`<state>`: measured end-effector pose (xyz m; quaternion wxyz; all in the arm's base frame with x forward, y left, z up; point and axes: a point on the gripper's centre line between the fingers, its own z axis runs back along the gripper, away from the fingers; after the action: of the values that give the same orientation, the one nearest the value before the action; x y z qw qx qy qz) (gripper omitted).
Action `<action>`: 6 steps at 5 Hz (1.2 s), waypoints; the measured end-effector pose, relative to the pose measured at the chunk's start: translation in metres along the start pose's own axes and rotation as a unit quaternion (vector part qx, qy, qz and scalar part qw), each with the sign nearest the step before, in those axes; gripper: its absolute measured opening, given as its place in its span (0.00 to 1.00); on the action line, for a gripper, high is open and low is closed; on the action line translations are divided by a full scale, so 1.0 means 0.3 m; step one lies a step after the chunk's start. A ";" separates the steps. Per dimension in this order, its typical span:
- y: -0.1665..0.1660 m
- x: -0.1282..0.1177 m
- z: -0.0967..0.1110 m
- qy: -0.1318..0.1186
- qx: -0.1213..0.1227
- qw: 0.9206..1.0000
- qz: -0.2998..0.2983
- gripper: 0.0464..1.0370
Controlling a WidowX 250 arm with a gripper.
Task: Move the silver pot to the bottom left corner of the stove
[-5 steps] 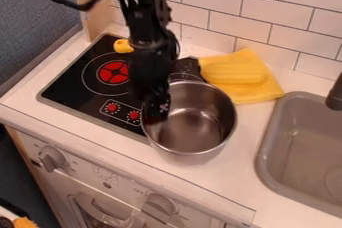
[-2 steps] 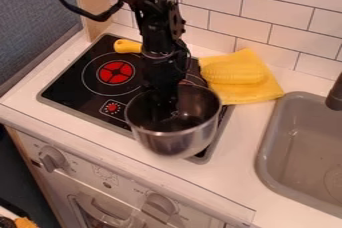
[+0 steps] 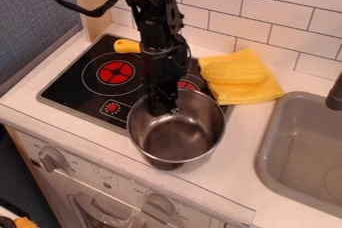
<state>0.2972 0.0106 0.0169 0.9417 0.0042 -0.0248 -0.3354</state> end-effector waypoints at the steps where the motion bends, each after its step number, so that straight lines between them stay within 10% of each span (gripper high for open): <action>1: -0.003 0.001 0.008 -0.001 -0.003 1.000 -0.004 0.05; 6: 0.160 -0.042 0.230 -0.079 -0.004 0.995 0.063 0.04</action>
<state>0.3143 0.0564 0.0864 0.9562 -0.0275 -0.0979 -0.2744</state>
